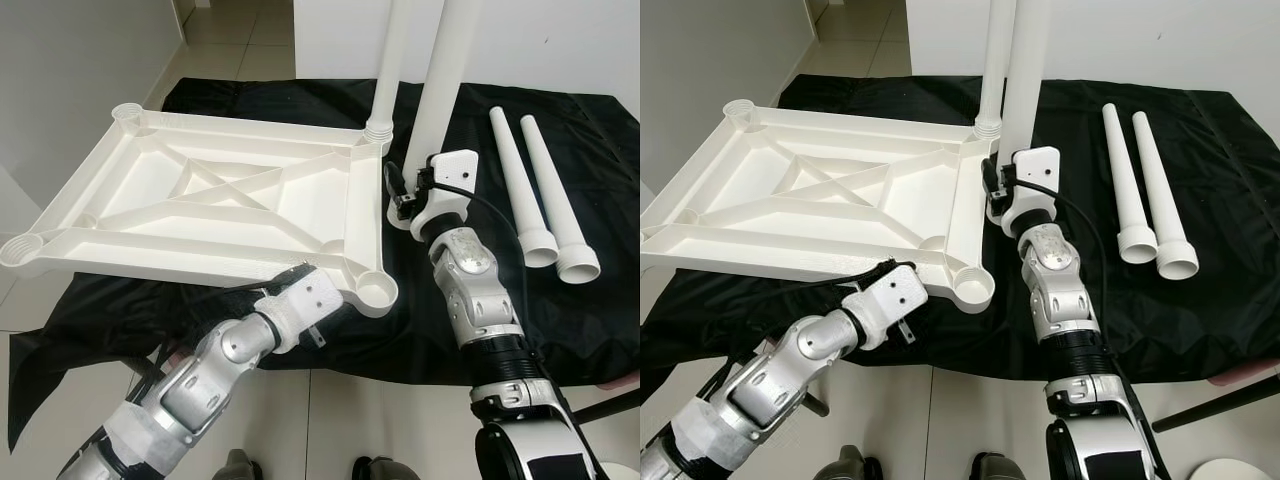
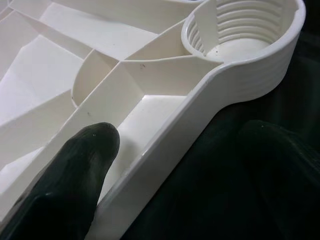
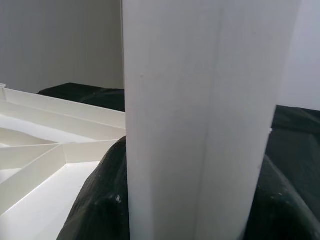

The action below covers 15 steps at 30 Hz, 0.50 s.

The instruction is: Building children table

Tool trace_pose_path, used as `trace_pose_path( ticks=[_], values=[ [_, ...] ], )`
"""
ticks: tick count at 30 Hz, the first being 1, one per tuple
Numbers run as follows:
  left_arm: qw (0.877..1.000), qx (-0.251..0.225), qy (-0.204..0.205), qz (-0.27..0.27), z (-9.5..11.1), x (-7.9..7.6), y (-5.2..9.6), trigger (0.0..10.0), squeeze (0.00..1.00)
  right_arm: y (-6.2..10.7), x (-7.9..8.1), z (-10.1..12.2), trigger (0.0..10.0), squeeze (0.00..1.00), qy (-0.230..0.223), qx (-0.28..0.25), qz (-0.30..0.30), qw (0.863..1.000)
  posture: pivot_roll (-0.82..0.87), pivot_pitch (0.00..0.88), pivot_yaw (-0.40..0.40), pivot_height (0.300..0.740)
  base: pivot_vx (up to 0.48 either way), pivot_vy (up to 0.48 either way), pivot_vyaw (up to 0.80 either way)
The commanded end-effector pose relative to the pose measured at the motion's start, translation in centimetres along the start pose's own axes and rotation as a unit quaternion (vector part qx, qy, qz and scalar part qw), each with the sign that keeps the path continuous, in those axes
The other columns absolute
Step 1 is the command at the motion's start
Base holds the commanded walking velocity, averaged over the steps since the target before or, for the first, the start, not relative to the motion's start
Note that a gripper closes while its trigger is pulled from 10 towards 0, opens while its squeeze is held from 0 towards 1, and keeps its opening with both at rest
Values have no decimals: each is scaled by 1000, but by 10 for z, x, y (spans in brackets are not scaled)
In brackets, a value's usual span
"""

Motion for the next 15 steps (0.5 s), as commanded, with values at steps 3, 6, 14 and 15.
trace_pose_path(
  ticks=[3, 6, 14, 15],
  values=[
    [1000, -11, -12, -19, 5, -5, -9, 10000, 0, 1, 1, 2, 10000, 0, 0, -3, 0, 1000, -64, 110, 31, 740, 0, 0, 0],
    [1000, -18, -16, -18, 9, -4, -13, 10000, 0, 1, 1, 2, 10000, 0, 0, -3, -1, 1000, -68, 114, 35, 740, 0, 0, 0],
    [998, -59, -10, -5, 40, 4, -31, 10000, 0, 5, -4, 0, 10000, 0, 0, -2, -12, 1000, -77, 128, 53, 740, 0, 0, 0],
    [998, -68, -9, -2, 46, 5, -32, 10000, 0, 6, -4, 0, 10000, 0, 0, -2, -13, 1000, -77, 128, 53, 740, 0, 0, 0]
  ],
)
Point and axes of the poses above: a point about 5 cm out from each wrist's last joint towards the gripper, its own y axis pointing back from the gripper into the wrist, its own z axis along the axis of the wrist's last joint, x = y × z, the point moved 6 cm from there along -y, pointing out of the wrist towards the gripper, and after that the axes turned 14 degrees about -y, right-handed, at the moved point
